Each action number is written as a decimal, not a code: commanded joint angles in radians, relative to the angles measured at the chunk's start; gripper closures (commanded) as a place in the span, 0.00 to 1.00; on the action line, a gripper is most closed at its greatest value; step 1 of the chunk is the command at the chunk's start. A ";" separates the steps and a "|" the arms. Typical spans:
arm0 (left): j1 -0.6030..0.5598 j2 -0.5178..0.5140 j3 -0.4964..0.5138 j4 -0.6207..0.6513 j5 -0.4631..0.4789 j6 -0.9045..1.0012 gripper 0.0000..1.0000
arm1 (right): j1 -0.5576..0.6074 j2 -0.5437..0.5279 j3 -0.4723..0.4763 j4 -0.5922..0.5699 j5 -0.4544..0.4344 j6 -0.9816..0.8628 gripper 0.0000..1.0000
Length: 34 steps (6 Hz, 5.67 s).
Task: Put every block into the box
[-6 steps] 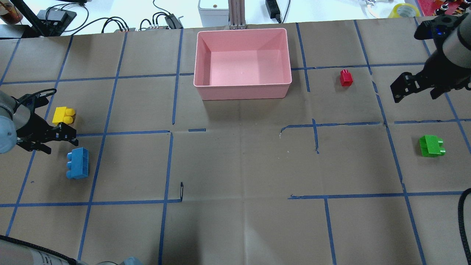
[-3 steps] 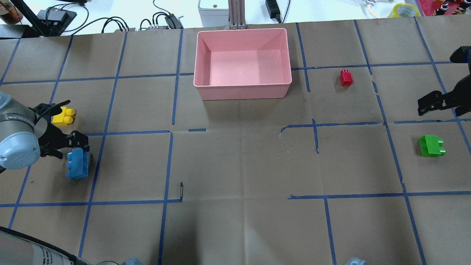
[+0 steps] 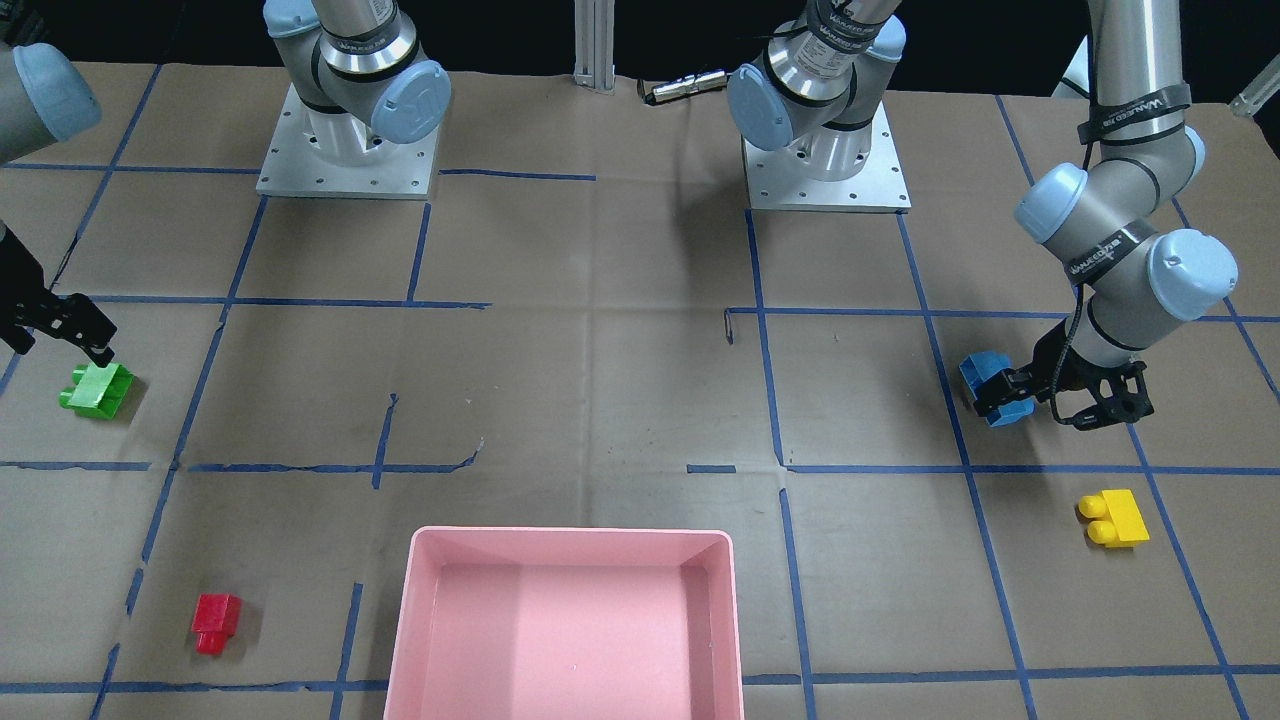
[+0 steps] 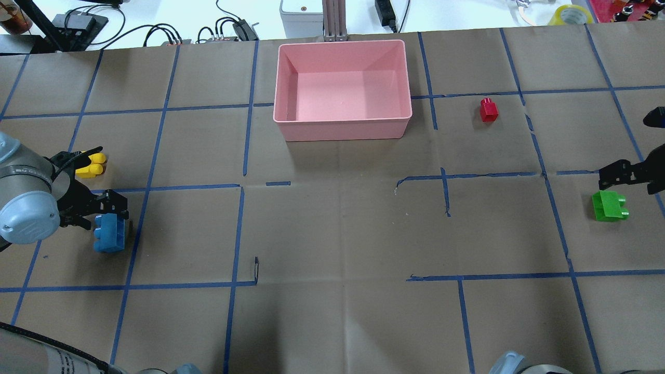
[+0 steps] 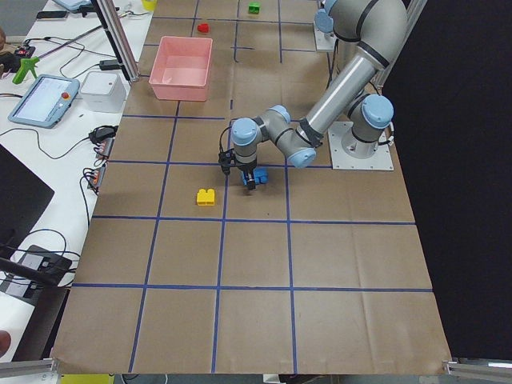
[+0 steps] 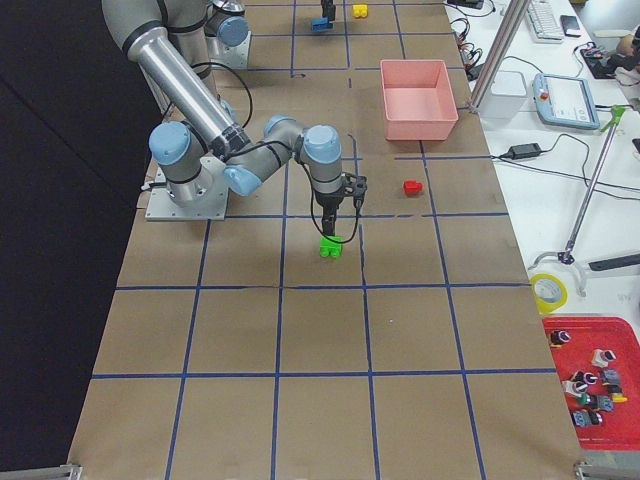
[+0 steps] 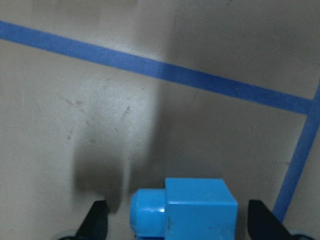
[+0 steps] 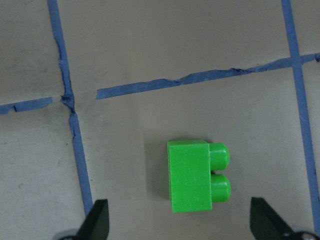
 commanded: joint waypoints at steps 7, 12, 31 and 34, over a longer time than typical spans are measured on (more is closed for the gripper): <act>0.003 0.049 0.012 -0.156 -0.003 0.014 0.84 | -0.031 0.162 0.032 -0.164 0.001 -0.064 0.01; -0.099 0.047 0.664 -0.794 -0.002 0.044 0.95 | -0.033 0.180 0.029 -0.184 -0.003 -0.064 0.44; -0.587 -0.263 1.172 -0.766 0.004 -0.295 0.00 | 0.832 0.455 -0.845 0.118 0.399 0.191 0.00; -0.280 -0.215 1.034 -0.756 -0.013 -0.062 0.00 | 0.770 0.383 -0.819 0.201 0.321 0.182 0.00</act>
